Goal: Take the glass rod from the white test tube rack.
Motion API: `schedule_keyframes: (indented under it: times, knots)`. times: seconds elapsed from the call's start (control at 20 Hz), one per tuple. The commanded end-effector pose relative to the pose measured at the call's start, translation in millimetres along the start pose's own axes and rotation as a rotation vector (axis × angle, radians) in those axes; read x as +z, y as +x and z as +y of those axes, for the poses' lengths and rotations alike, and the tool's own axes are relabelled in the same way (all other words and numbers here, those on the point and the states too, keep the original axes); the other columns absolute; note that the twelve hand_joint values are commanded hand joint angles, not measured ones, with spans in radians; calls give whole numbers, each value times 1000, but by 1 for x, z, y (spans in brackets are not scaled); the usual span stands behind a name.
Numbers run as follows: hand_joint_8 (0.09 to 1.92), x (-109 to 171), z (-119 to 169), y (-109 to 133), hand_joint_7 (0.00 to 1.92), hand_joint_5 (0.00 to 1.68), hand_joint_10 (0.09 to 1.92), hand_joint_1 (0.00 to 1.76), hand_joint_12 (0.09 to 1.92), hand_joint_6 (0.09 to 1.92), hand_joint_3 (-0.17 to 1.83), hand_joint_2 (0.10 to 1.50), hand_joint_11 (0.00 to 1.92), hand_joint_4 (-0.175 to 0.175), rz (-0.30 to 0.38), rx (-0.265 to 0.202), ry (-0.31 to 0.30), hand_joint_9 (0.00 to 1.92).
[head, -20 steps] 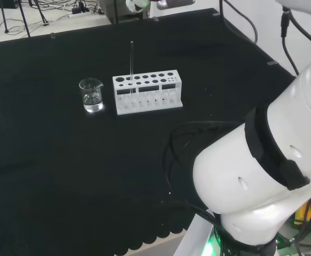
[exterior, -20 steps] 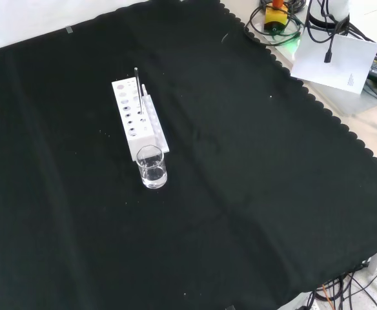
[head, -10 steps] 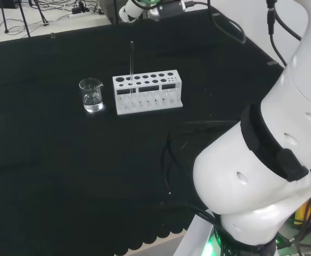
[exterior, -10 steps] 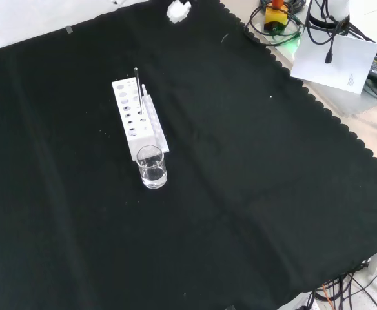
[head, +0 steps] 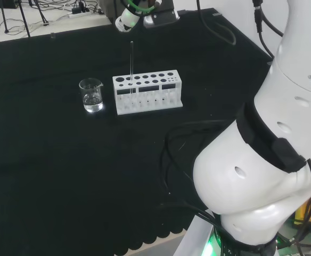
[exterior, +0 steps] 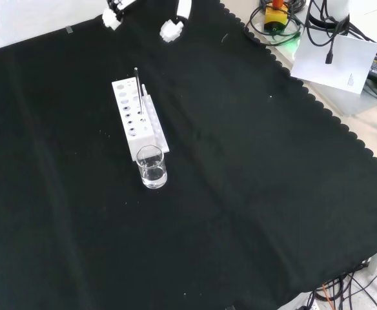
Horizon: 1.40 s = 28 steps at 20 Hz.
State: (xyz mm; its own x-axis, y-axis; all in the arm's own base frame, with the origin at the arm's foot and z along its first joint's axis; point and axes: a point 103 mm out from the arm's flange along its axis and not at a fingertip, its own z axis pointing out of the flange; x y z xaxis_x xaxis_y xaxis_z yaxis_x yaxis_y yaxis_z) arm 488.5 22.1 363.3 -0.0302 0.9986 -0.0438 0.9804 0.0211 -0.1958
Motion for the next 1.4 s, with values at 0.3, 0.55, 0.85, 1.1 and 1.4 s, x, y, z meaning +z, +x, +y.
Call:
schedule_keyframes:
  times: [0.3, 0.55, 0.85, 1.1, 1.4]
  knots:
    - [994, 32, 27, -10, 139, 144, 950, 802, 1418, 87, 652, 723, 194, -173, -5, 2, 40, 351]
    - [993, 50, 32, -10, 172, 155, 939, 802, 1407, 87, 651, 727, 222, -175, -12, -4, 69, 399]
    - [998, 63, 39, -10, 235, 172, 922, 796, 1390, 87, 648, 739, 300, -175, 0, -6, 84, 493]
    - [997, 78, 44, -7, 341, 193, 907, 794, 1359, 87, 645, 748, 399, -175, 7, -11, 101, 596]
    - [1006, 92, 49, -5, 553, 265, 912, 819, 1307, 87, 645, 763, 612, -175, -12, -17, 110, 788]
